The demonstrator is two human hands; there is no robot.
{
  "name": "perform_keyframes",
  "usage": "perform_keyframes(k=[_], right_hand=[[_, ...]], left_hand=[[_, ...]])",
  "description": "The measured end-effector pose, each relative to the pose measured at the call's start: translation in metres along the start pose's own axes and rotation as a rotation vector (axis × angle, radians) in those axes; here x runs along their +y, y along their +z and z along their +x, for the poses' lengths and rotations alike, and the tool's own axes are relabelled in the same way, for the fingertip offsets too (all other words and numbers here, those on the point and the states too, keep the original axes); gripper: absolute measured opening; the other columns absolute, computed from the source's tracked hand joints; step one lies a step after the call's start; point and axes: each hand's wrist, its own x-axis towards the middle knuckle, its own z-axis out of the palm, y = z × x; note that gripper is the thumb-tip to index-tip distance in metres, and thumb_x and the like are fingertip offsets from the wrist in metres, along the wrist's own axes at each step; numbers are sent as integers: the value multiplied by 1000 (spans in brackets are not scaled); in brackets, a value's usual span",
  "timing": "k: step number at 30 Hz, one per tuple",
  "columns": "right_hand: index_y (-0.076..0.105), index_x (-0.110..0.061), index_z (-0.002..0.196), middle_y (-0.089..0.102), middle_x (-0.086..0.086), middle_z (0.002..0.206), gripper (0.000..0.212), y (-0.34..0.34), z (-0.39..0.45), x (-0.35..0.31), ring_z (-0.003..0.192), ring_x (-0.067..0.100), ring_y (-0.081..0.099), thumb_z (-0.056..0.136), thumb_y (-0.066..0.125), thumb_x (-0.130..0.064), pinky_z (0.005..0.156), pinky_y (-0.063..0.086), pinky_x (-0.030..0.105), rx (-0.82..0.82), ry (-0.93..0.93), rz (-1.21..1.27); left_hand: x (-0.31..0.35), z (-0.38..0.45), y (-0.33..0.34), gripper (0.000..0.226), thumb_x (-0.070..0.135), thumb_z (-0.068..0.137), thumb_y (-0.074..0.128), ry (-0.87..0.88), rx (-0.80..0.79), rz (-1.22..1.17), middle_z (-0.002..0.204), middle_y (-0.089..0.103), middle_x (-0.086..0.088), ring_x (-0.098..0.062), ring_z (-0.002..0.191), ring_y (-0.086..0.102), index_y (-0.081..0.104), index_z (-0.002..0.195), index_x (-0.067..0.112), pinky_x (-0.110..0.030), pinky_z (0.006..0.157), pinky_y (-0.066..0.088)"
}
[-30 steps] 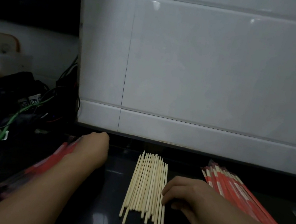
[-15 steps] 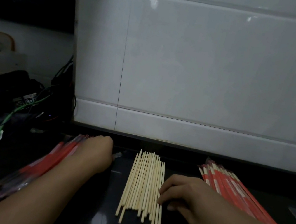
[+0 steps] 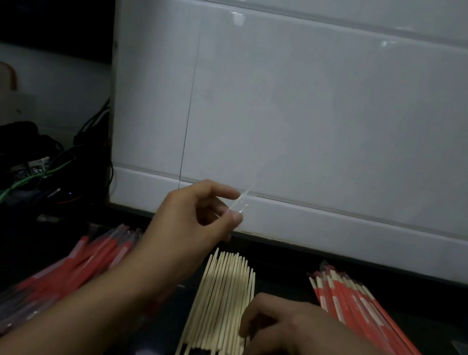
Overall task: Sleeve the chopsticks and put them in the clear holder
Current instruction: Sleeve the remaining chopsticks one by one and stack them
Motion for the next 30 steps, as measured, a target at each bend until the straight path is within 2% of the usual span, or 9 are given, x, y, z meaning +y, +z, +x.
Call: perform_keyframes(k=[3,6,11,15,17,20,23,25,30], right_hand=[[75,-34,102,49,-21,115,19,14,6,5,88,-11,54,90,65,-22,84,49,19,24,-67,28],[78,-28,95,52,-17,112,13,26,10,6,84,1,61,89,68,-21,81,51,23,74,-74,85],[78,-22,90,58,-12,106,21,23,10,1,86,7,65,87,65,-7,79,52,21,114,-71,223],[72,-22,86,66,-2,86,19,20,8,-3,81,15,66,83,63,-6,73,53,37,374,91,440],[68,-21,92,68,7,84,8,21,10,-3,75,22,66,86,69,-15,72,55,39,546,265,604],[58,-10,109,69,18,89,38,20,17,-3,66,31,67,78,67,-30,57,54,37,655,389,1071],[55,-8,118,65,34,96,50,13,21,-5,65,37,64,73,67,-27,54,53,38,730,380,1471],[58,-5,117,66,33,92,47,8,21,-6,64,35,64,76,75,-21,54,53,36,790,370,1517],[66,-1,101,71,17,77,15,3,16,2,59,20,65,88,61,-2,52,53,24,948,422,1370]], left_hand=[[11,-3,0,20,11,88,71,-64,70,-246,84,75,-5,-15,77,74,70,107,18,-20,67,55],[6,3,-6,18,20,90,67,-206,158,-335,87,77,3,-4,69,69,71,106,13,-22,71,50],[-5,17,-16,10,17,95,62,-379,419,-635,85,70,-5,-5,52,46,66,98,8,-15,43,37],[-1,18,-17,10,14,100,55,-351,486,-768,82,66,-8,-7,55,49,60,101,6,-15,41,37],[-2,18,-15,13,15,101,54,-342,497,-794,82,66,-8,-6,54,53,60,105,4,-15,43,42],[-6,17,-12,13,15,101,53,-325,498,-793,80,68,-8,-5,52,57,61,101,5,-16,45,46],[-6,16,-9,14,15,101,53,-306,482,-734,81,67,-9,-6,53,57,59,106,3,-16,46,46],[-7,15,-7,17,15,101,53,-287,466,-670,83,67,-10,-6,52,57,57,109,0,-16,46,46],[-12,14,-1,20,15,99,57,-313,383,-586,88,70,-15,-9,55,61,56,110,-1,-19,48,49]])
